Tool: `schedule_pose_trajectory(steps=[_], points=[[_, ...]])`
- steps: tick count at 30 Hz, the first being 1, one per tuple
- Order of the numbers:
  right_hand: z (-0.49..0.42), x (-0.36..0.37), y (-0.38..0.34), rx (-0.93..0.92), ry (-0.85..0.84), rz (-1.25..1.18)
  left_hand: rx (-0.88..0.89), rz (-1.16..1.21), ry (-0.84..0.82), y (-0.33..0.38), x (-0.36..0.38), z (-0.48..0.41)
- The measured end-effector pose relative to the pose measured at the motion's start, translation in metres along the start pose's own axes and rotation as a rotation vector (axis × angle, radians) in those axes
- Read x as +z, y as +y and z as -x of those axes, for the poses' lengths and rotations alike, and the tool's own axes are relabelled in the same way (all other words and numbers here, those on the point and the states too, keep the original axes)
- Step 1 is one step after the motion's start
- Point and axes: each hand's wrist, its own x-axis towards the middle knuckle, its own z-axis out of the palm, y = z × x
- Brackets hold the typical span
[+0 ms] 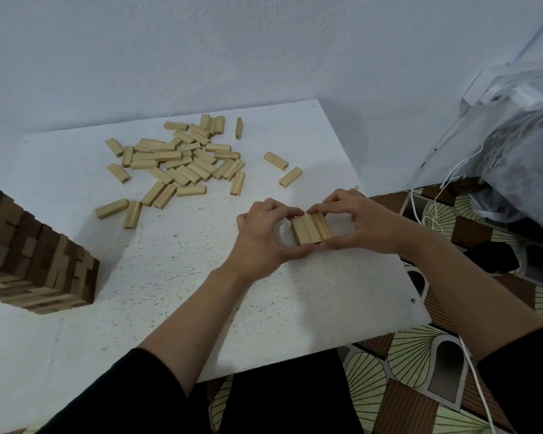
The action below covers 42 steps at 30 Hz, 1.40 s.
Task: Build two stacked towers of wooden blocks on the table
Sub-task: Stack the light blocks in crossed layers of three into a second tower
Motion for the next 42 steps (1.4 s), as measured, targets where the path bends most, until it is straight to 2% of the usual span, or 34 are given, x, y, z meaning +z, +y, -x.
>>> schedule_pose_trajectory(steps=[15,42], points=[[0.012,0.005,0.011,0.000,0.120,-0.136,-0.030,0.020,-0.003,-0.002,-0.004,0.003],[0.010,0.010,0.006,0.003,0.152,-0.086,-0.013,-0.005,-0.007,-0.006,0.001,0.002]])
